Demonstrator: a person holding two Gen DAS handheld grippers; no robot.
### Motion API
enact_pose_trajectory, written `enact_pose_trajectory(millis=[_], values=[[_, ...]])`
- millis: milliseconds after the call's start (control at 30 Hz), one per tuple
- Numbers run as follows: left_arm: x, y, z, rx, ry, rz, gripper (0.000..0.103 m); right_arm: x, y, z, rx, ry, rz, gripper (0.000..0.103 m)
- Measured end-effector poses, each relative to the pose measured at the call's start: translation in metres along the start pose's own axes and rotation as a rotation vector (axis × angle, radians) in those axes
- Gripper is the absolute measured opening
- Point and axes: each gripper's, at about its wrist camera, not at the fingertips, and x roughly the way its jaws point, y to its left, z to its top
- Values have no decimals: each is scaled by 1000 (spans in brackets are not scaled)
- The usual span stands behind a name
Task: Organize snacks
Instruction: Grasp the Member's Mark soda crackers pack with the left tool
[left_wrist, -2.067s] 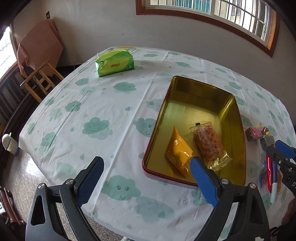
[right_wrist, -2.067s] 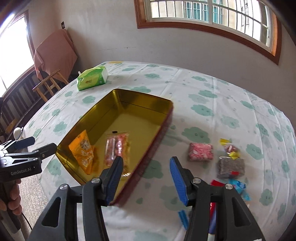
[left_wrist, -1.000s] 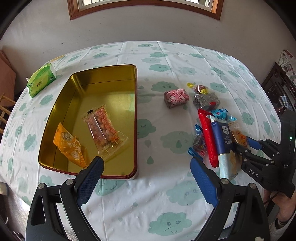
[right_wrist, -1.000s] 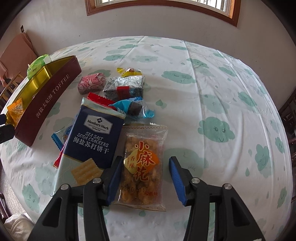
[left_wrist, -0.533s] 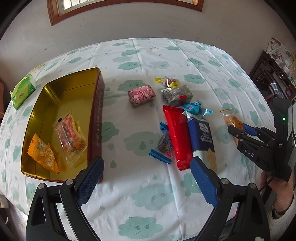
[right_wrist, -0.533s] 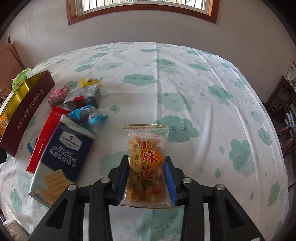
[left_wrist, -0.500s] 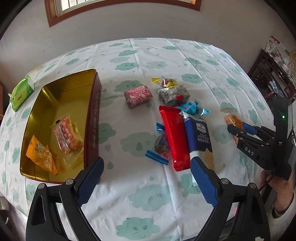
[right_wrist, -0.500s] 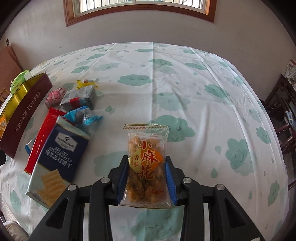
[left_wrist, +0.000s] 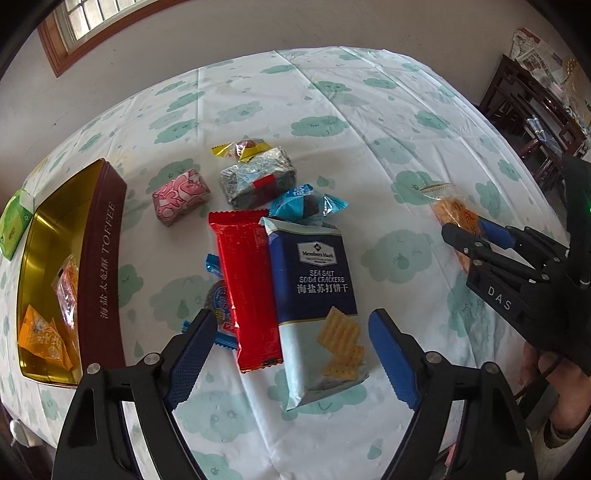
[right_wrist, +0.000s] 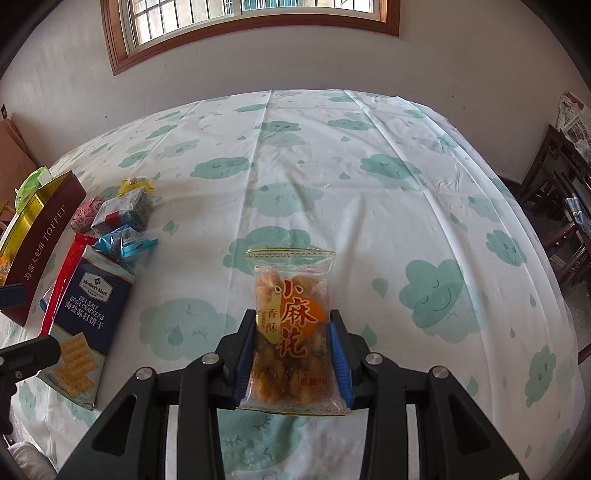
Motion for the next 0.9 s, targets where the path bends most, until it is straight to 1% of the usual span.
enact_pose_trajectory(millis=[133, 333, 400, 533, 733, 900], values=[[13, -10, 3, 4, 16, 31, 75, -3, -5, -3, 7, -7, 10, 37], [24, -24, 6, 18, 13, 66, 76, -5, -10, -6, 15, -10, 18, 38], [29, -28, 5, 20, 27, 54, 76, -6, -11, -7, 18, -10, 21, 38], [32, -39, 3, 39, 18, 86, 77, -7, -13, -8, 21, -10, 21, 38], [32, -44, 0, -16, -5, 126, 77, -7, -15, -9, 21, -11, 21, 38], [30, -49, -6, -61, -25, 158, 75, -8, -15, -10, 13, -10, 15, 38]])
